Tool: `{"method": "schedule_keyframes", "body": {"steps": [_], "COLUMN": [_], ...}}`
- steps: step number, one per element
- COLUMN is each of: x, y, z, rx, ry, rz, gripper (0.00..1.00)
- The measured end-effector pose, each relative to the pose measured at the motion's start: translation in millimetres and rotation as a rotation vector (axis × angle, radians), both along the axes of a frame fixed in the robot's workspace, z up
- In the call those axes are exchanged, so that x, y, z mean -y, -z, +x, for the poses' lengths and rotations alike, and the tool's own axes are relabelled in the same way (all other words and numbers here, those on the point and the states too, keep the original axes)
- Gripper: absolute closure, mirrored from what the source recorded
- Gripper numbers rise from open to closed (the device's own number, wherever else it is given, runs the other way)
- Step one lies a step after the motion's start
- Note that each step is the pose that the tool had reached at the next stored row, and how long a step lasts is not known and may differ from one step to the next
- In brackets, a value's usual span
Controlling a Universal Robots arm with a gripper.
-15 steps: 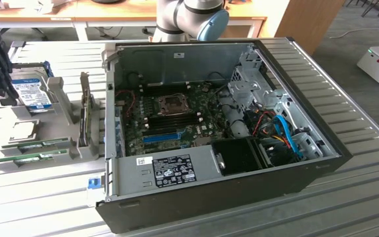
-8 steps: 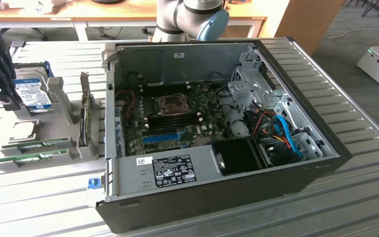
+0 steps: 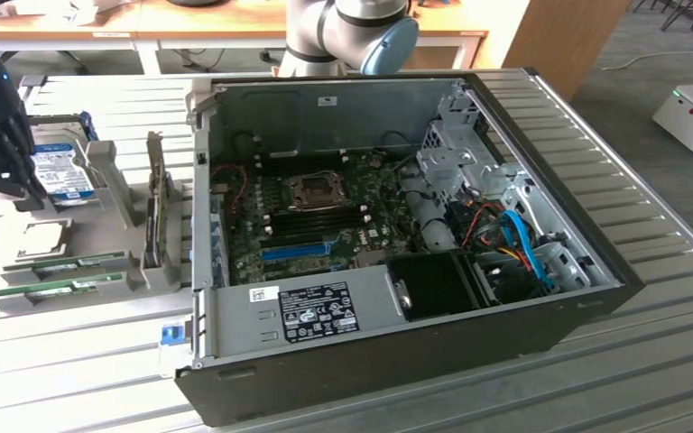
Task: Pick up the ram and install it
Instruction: 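Pick up the ram and move it above insertion slot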
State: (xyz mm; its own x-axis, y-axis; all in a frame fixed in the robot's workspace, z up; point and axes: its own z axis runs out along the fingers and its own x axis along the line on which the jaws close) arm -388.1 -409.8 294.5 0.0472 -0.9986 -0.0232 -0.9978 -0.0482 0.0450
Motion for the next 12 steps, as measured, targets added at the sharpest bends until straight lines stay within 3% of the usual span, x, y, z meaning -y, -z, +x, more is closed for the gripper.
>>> {"method": "schedule_keyframes", "body": {"steps": [12], "x": [0.0], "y": [21.9], "z": [0.0], "rx": [0.0001], "ry": [0.0], "rz": [0.0001], "gripper": [0.76]}}
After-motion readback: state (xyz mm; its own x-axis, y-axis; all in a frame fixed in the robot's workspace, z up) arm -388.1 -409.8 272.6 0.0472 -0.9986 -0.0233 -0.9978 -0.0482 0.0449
